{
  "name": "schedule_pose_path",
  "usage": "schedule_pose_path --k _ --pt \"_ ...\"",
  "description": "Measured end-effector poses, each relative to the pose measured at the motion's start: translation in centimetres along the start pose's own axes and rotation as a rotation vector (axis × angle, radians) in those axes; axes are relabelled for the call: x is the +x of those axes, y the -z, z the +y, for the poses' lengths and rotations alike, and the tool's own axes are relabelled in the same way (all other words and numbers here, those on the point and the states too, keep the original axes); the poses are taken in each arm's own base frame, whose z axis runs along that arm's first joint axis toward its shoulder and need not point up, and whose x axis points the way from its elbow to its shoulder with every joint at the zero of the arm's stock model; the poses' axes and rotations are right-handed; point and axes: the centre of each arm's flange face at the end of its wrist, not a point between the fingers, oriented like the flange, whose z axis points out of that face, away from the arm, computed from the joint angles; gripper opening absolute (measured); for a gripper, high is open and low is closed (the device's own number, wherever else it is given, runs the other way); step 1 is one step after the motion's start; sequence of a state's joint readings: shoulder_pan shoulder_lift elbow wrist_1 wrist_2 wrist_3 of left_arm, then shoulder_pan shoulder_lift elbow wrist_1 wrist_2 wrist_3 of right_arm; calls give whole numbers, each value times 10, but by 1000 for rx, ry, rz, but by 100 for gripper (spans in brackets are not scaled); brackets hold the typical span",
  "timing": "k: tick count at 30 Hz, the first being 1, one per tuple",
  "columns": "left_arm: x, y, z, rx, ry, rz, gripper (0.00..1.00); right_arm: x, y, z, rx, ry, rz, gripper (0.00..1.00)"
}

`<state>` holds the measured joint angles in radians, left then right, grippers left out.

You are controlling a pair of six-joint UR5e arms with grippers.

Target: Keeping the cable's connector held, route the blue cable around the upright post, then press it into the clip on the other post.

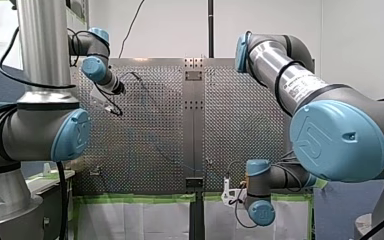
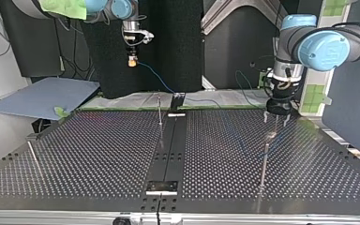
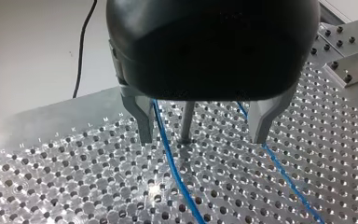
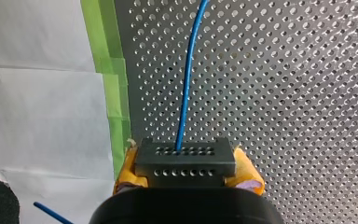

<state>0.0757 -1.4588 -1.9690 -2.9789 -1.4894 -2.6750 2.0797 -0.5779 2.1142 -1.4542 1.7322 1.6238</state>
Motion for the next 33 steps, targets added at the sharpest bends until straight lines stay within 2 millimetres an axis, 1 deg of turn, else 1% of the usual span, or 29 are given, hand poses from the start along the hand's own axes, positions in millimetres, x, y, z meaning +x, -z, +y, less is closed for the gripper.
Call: schedule_pose_path --k 7,21,29,33 --pt "-4 -4 0 20 -9 -21 98 1 -2 -1 7 -3 6 0" --pt "-6 -4 -1 23 -59 -34 98 2 -5 -4 28 -6 12 0" --pt "-13 7 -10 8 -129 -81 98 2 -5 -8 47 -7 18 0" --pt "-12 10 -12 3 -165 -87 98 2 -7 -9 52 -7 20 0"
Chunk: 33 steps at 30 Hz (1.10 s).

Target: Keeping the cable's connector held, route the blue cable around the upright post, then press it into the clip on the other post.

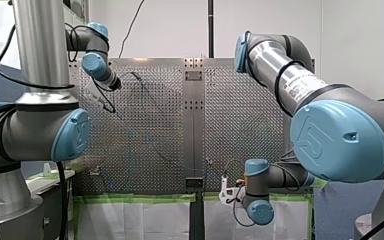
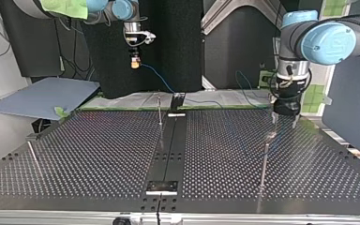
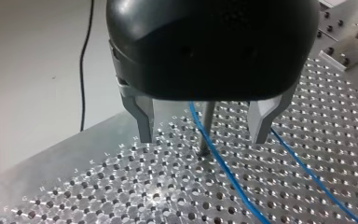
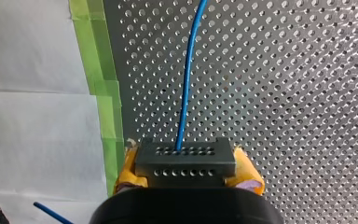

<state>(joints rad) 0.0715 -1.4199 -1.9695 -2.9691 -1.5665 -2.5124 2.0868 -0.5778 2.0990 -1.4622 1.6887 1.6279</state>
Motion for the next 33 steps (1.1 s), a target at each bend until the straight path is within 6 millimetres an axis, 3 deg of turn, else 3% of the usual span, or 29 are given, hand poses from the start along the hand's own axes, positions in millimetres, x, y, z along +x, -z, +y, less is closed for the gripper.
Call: schedule_pose_path --k 14,33 --pt "12 13 -15 35 -89 46 98 0 -1 -1 4 0 0 0" --pt "0 45 -38 -4 -234 -42 98 0 0 -1 5 0 -3 0"
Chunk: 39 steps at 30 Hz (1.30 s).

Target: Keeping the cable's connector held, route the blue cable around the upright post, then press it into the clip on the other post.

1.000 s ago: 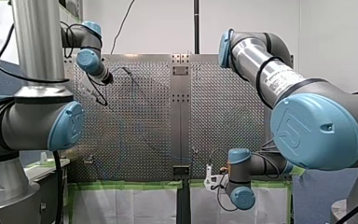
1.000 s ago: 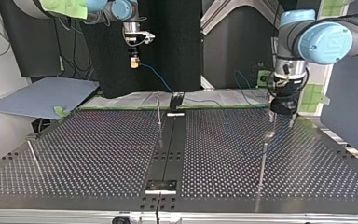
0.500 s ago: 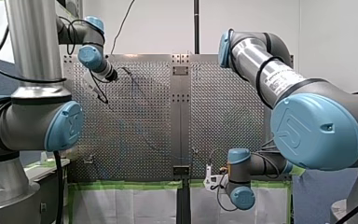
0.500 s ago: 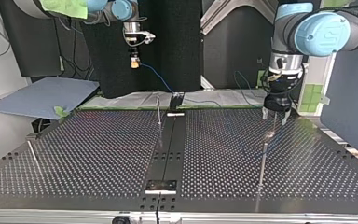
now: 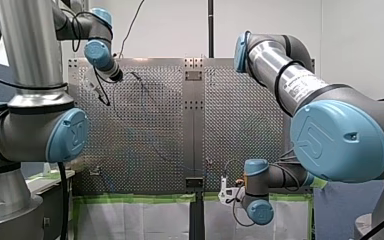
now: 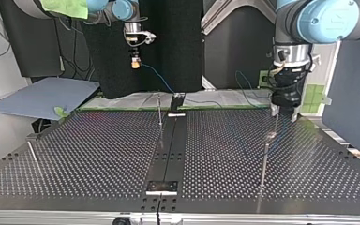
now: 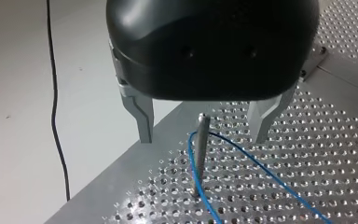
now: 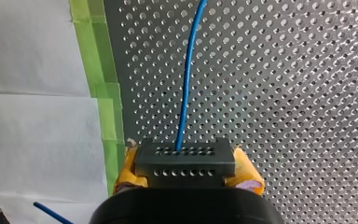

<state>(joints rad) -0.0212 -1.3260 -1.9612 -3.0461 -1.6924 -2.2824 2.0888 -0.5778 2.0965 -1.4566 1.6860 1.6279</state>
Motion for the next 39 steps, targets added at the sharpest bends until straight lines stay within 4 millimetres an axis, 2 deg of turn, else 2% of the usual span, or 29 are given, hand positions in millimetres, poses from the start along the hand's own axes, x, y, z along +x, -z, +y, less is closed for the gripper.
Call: schedule_pose_path --k 6,16,25,33,39 --pt "-12 1 -16 -7 -59 -24 98 0 0 0 0 0 -1 0" --pt "-35 0 -56 77 -153 -31 98 0 0 0 -1 0 1 0" --pt "-43 -5 -75 38 -251 -11 98 0 -1 1 -2 0 1 0" --pt "-40 1 -77 -19 -337 -8 98 0 -1 1 -2 0 1 0" --pt "-24 0 -80 -18 -410 29 98 0 -1 1 -2 0 1 0"
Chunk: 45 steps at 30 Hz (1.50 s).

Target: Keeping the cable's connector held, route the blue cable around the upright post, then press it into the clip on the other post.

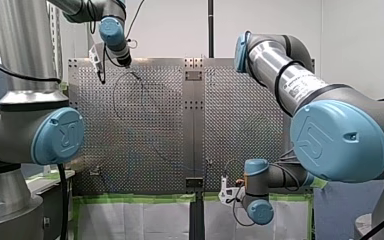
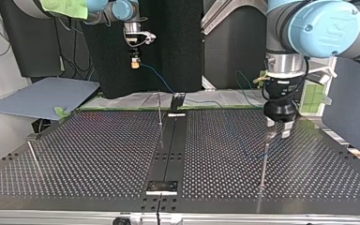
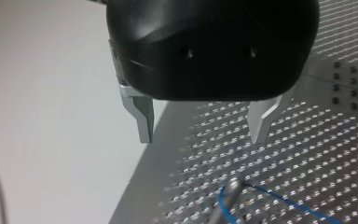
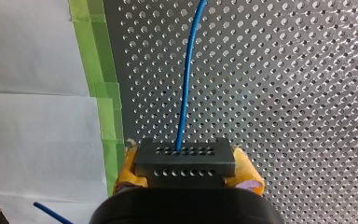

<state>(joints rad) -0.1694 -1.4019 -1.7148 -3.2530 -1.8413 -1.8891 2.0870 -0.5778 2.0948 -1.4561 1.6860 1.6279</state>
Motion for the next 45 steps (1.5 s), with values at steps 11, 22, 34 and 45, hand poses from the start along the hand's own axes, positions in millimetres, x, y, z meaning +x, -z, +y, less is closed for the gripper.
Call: schedule_pose_path --k 11,22,34,45 --pt "18 -4 -8 -8 -115 33 98 0 0 0 1 0 1 0" --pt "18 -9 -8 -10 -232 38 98 0 0 -1 1 0 2 0" --pt "14 -7 -7 -12 -331 64 98 0 0 -1 2 0 4 0" --pt "14 -6 -9 -9 -333 63 98 0 0 -1 3 0 3 0"
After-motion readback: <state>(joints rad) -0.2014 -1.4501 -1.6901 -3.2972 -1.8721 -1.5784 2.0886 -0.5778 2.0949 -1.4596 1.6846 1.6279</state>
